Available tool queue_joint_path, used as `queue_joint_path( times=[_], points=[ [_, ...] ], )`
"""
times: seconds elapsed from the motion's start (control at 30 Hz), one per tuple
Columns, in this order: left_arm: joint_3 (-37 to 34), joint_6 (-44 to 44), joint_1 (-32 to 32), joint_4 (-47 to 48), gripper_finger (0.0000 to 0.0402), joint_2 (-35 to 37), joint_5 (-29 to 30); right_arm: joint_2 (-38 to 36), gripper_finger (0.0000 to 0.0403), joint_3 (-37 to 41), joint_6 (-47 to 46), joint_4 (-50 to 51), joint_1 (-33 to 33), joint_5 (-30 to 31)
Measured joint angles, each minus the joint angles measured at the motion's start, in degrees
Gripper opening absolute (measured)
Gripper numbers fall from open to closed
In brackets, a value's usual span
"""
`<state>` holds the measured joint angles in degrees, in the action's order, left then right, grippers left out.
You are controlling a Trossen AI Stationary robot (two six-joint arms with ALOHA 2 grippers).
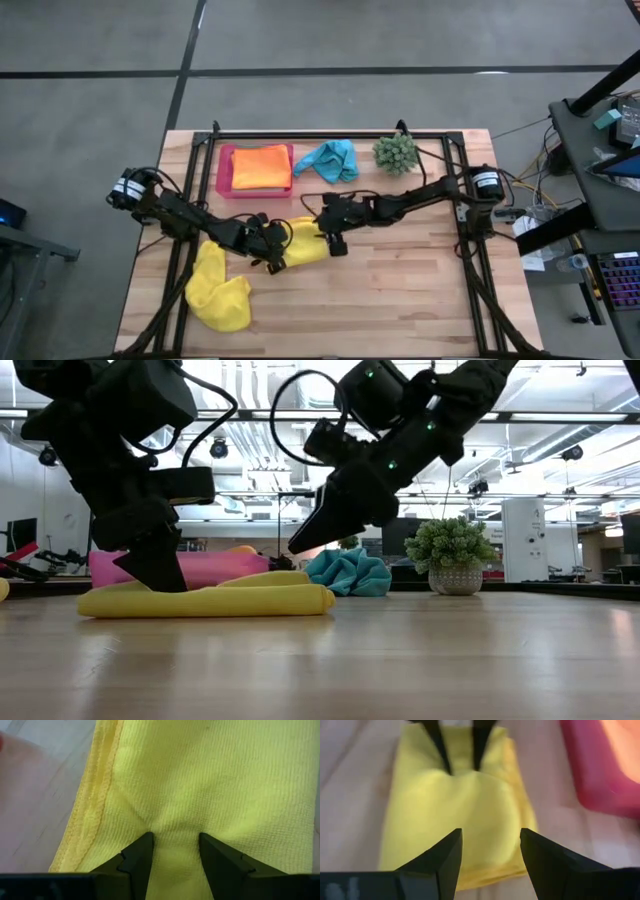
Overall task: Fold microfiber towels
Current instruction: Fold the right yellow towel
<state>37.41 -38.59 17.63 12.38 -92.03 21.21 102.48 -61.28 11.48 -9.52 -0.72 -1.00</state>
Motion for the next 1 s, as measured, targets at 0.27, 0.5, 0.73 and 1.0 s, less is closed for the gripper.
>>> queue_joint_path(
  times=[0.27, 0.5, 0.73, 1.0],
  points=[
    [-0.04, -0.01, 0.00, 0.00, 0.0150, 0.00, 0.09, 2.12, 0.0189, 0.00, -2.57, -2.10, 4.64, -4.39],
    [-0.07, 0.00, 0.00, -0.04, 0.0150, 0.00, 0.16, 5.87, 0.0166, 0.00, -4.19, -6.59, 6.75, -11.27],
    [-0.10, 0.00, 0.00, -0.26, 0.0150, 0.00, 0.27, 6.32, 0.0114, 0.00, -4.89, -7.10, 6.76, -13.02],
    [-0.10, 0.00, 0.00, -0.33, 0.0150, 0.00, 0.31, 6.49, 0.0014, 0.00, -4.51, -7.04, 6.74, -13.02]
  ],
)
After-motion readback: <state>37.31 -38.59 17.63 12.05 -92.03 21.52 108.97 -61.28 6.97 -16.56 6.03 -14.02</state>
